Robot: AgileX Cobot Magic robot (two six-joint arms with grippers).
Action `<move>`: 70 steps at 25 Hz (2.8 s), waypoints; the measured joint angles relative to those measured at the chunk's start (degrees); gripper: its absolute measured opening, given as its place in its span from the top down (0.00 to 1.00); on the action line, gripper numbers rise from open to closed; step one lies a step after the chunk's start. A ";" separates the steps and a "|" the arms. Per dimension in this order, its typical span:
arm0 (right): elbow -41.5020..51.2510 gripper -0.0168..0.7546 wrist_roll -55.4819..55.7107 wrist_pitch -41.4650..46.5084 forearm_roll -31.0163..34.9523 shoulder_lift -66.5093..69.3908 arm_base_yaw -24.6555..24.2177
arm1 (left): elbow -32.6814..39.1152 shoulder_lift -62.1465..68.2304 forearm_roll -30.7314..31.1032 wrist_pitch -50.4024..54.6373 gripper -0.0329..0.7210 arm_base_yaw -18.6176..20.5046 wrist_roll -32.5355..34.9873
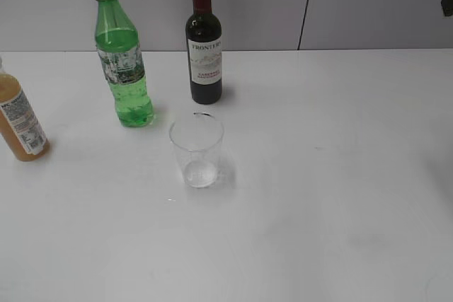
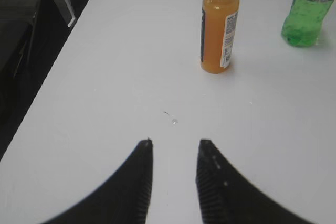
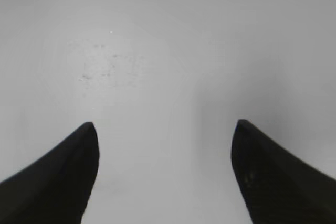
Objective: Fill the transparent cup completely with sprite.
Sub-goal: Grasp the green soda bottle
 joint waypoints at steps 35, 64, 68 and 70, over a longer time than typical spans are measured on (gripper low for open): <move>54.09 0.21 -4.19 -5.26 0.56 -55.49 0.00 | 0.00 0.00 0.00 0.00 0.65 0.00 0.00; 60.84 0.21 -4.29 -9.11 0.56 -90.45 0.00 | 0.00 0.00 0.00 0.00 0.65 0.00 0.00; 60.84 0.21 -4.29 -9.11 0.56 -90.45 0.00 | 0.00 0.00 0.00 0.00 0.65 0.00 0.00; 60.84 0.21 -4.29 -9.11 0.56 -90.45 0.00 | 0.00 0.00 0.00 0.00 0.65 0.00 0.00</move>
